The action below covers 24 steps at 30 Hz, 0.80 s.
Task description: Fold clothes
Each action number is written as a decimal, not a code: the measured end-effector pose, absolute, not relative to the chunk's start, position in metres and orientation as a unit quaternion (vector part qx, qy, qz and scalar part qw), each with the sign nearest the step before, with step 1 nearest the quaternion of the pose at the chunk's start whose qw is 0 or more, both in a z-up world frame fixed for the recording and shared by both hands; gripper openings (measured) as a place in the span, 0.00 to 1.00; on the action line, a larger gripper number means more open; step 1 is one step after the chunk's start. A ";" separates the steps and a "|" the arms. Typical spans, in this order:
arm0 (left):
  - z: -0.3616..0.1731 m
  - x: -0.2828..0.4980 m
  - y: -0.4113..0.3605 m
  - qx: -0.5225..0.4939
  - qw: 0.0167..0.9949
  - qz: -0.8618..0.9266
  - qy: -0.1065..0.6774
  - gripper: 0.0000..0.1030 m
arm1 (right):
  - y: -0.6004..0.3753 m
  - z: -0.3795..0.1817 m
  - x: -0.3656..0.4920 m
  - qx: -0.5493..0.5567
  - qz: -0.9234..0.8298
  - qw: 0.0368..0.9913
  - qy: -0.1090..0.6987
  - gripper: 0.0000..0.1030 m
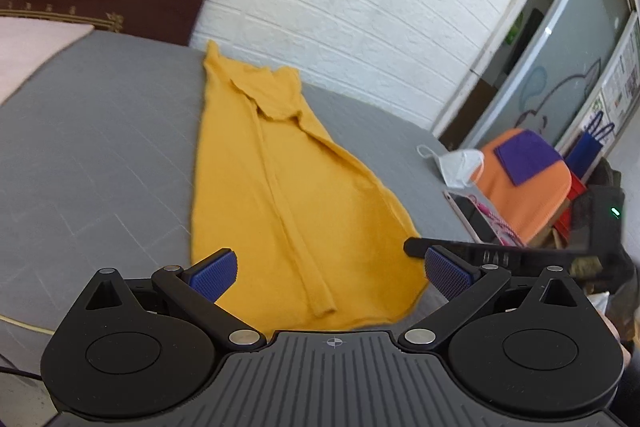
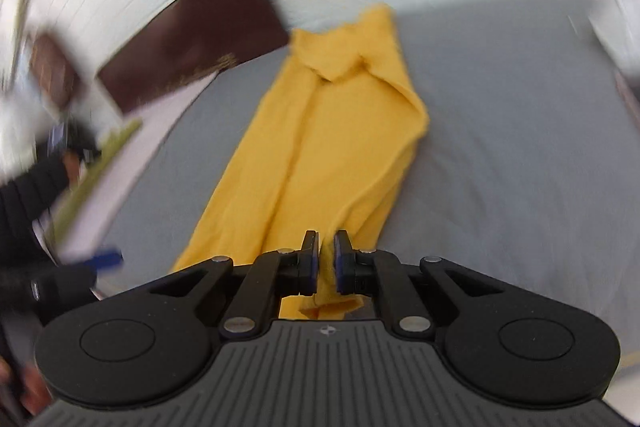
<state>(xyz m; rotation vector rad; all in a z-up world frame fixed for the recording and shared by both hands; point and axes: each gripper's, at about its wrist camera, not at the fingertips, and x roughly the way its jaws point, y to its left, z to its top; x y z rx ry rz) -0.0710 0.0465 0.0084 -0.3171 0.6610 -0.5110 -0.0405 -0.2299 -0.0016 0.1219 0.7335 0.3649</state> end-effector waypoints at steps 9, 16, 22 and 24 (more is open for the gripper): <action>0.006 -0.051 0.065 -0.174 0.904 -0.223 0.322 1.00 | -0.124 -0.045 -0.055 -0.209 0.242 0.866 0.384 0.19; 0.006 -0.027 0.012 -0.163 0.887 -0.304 0.309 1.00 | -0.205 -0.006 -0.036 0.042 0.338 0.824 0.453 0.68; -0.003 -0.006 -0.040 -0.122 0.874 -0.351 0.315 1.00 | -0.294 0.037 0.013 0.109 0.218 0.878 0.413 0.66; -0.013 0.000 -0.057 -0.093 0.866 -0.363 0.331 1.00 | -0.304 0.044 0.044 0.096 0.185 0.893 0.398 0.57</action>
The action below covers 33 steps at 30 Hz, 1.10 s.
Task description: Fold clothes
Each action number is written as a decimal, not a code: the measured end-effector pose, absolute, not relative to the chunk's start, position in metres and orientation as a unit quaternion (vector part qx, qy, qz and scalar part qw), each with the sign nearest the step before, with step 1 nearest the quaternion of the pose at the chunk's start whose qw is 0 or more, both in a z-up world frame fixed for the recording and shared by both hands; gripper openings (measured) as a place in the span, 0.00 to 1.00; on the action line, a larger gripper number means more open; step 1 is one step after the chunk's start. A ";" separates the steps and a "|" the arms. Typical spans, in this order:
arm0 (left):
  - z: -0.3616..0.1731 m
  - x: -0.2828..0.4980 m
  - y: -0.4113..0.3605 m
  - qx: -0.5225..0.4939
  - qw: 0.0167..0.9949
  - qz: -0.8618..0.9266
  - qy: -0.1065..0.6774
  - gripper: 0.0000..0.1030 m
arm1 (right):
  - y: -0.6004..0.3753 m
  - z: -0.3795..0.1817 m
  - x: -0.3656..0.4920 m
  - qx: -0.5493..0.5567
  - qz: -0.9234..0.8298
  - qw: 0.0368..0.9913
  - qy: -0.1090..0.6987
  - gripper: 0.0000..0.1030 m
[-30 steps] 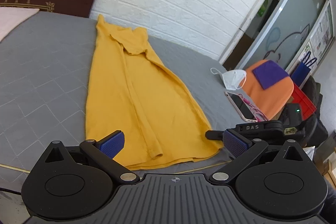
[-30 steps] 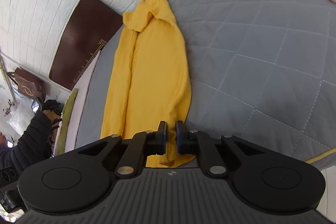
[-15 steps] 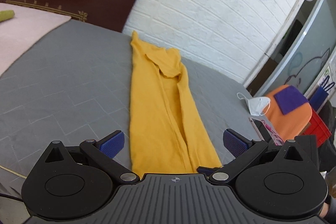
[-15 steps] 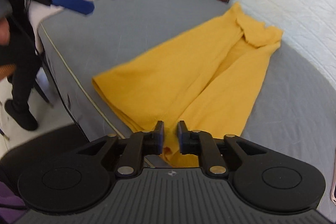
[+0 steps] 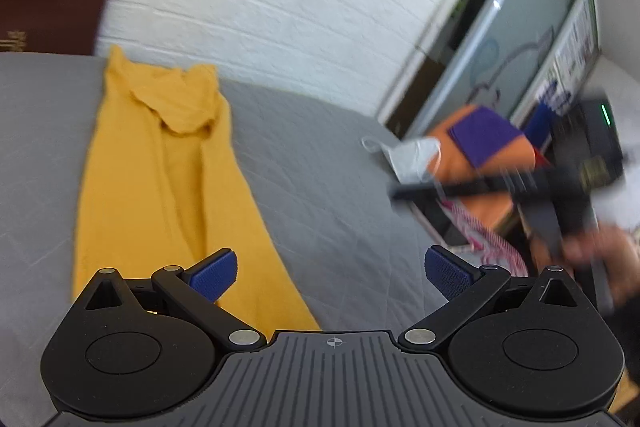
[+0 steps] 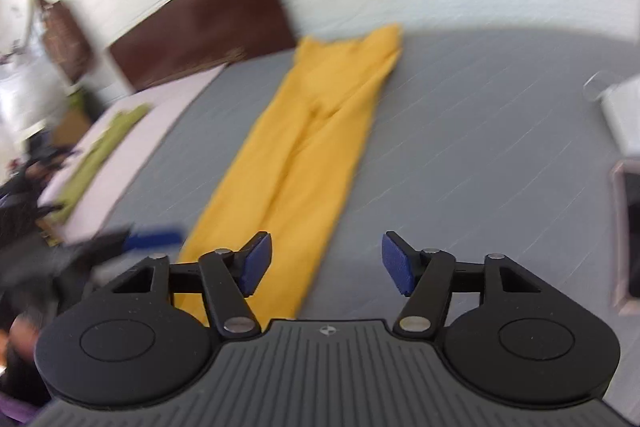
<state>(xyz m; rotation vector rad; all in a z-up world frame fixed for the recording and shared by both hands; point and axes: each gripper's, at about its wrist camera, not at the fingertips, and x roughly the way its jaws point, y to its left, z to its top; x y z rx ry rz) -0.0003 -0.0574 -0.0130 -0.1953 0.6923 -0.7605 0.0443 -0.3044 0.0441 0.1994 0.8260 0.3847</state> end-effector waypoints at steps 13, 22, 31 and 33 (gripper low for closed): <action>-0.071 -0.002 -0.093 0.088 0.869 -0.315 0.372 1.00 | -0.167 0.007 0.272 -0.141 0.189 0.903 0.359 0.57; -0.066 0.002 -0.080 0.058 0.861 -0.333 0.380 1.00 | -0.070 -0.057 0.306 -0.356 0.146 0.858 0.339 0.66; -0.064 0.011 -0.076 0.026 0.856 -0.344 0.386 1.00 | -0.108 -0.047 0.329 -0.208 0.166 0.873 0.408 0.24; -0.064 0.012 -0.075 0.022 0.856 -0.344 0.386 1.00 | -0.117 -0.039 0.325 -0.185 0.171 0.882 0.399 0.16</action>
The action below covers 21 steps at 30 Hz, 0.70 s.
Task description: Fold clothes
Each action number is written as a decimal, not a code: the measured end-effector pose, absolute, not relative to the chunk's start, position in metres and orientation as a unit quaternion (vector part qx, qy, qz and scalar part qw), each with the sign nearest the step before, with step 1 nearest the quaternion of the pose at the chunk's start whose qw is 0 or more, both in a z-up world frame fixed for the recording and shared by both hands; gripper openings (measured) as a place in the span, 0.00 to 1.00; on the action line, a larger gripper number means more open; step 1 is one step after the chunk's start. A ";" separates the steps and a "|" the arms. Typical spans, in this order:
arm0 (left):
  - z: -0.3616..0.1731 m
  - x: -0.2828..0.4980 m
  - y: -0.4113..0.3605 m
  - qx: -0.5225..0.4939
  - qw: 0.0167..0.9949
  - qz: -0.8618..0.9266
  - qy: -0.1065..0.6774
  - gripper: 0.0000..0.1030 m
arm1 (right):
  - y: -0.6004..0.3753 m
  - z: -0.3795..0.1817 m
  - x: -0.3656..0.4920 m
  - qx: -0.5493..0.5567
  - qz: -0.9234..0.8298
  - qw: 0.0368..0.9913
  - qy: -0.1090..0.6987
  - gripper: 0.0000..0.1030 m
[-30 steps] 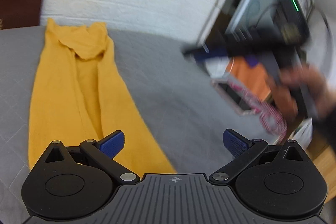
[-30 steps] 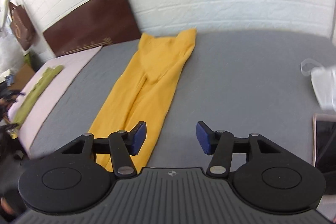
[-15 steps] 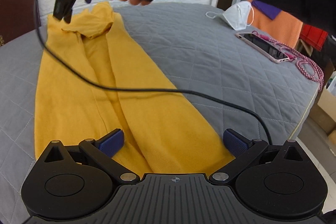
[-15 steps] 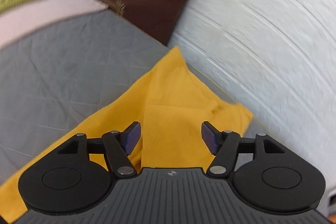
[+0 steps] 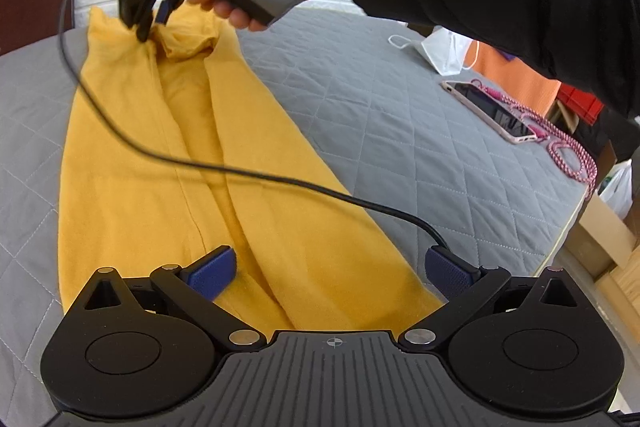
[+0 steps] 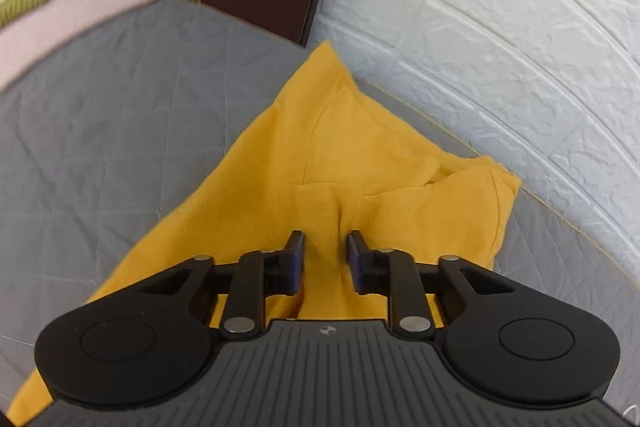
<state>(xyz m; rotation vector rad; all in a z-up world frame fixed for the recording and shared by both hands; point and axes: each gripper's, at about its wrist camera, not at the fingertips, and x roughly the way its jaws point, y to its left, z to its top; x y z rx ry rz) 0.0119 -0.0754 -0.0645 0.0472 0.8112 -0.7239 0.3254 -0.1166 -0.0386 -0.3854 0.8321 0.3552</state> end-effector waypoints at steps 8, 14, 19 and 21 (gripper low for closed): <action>-0.065 0.013 -0.077 0.020 0.856 -0.342 0.387 1.00 | -0.132 0.005 0.334 -0.069 0.205 0.904 0.368 0.14; -0.064 0.013 -0.078 0.022 0.856 -0.340 0.388 1.00 | -0.096 -0.049 0.358 -0.084 0.176 0.881 0.430 0.35; -0.055 0.013 -0.062 -0.012 0.857 -0.342 0.385 1.00 | -0.130 -0.035 0.345 0.038 0.216 0.880 0.421 0.53; -0.044 0.010 -0.048 -0.024 0.864 -0.338 0.371 1.00 | -0.157 -0.015 0.333 0.085 0.222 0.888 0.395 0.53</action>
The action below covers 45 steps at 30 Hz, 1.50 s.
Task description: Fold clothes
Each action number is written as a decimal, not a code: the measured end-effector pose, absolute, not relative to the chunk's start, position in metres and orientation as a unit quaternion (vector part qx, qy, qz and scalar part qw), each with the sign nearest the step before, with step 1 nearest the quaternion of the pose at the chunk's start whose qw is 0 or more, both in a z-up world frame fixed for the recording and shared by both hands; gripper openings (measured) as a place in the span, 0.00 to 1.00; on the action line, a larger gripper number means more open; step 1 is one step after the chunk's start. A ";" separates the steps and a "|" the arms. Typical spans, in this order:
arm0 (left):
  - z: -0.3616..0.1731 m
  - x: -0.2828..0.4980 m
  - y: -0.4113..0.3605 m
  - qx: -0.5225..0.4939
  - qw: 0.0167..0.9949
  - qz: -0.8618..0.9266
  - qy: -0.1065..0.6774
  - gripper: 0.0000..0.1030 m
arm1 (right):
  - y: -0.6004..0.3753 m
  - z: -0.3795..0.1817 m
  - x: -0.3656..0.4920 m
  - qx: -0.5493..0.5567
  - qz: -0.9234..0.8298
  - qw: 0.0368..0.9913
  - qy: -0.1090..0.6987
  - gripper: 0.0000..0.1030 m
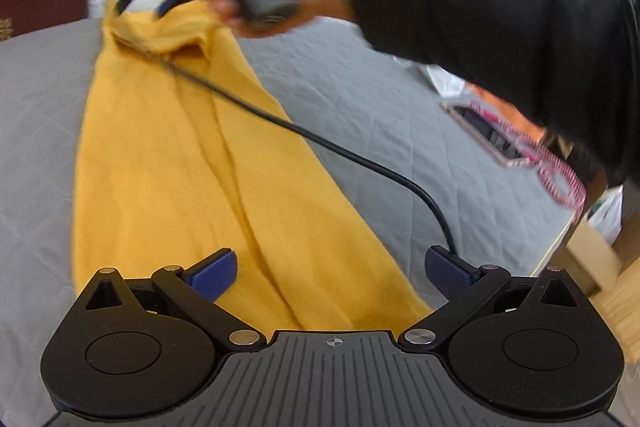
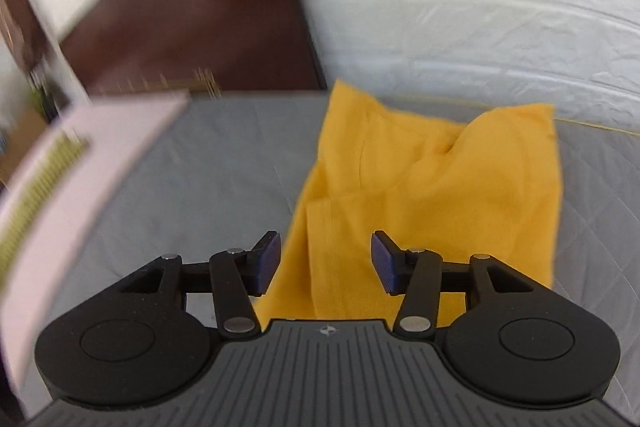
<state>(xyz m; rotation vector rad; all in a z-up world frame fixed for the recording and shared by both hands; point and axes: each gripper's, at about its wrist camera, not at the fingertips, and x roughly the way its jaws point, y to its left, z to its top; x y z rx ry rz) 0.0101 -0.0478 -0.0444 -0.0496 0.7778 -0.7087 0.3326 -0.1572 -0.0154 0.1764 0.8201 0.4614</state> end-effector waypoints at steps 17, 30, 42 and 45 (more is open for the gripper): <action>-0.038 0.003 -0.013 -0.006 0.878 -0.283 0.386 1.00 | -0.265 -0.027 0.186 0.190 0.283 0.847 0.409 0.59; -0.041 -0.005 0.070 -0.175 0.835 -0.261 0.452 1.00 | -0.332 -0.048 0.021 0.272 0.315 0.789 0.452 0.74; -0.032 0.003 0.067 -0.282 0.812 -0.275 0.431 1.00 | -0.306 -0.049 0.035 0.318 0.323 0.788 0.416 0.77; -0.022 0.008 0.044 -0.293 0.804 -0.317 0.410 1.00 | -0.311 -0.065 0.068 0.421 0.328 0.746 0.399 0.77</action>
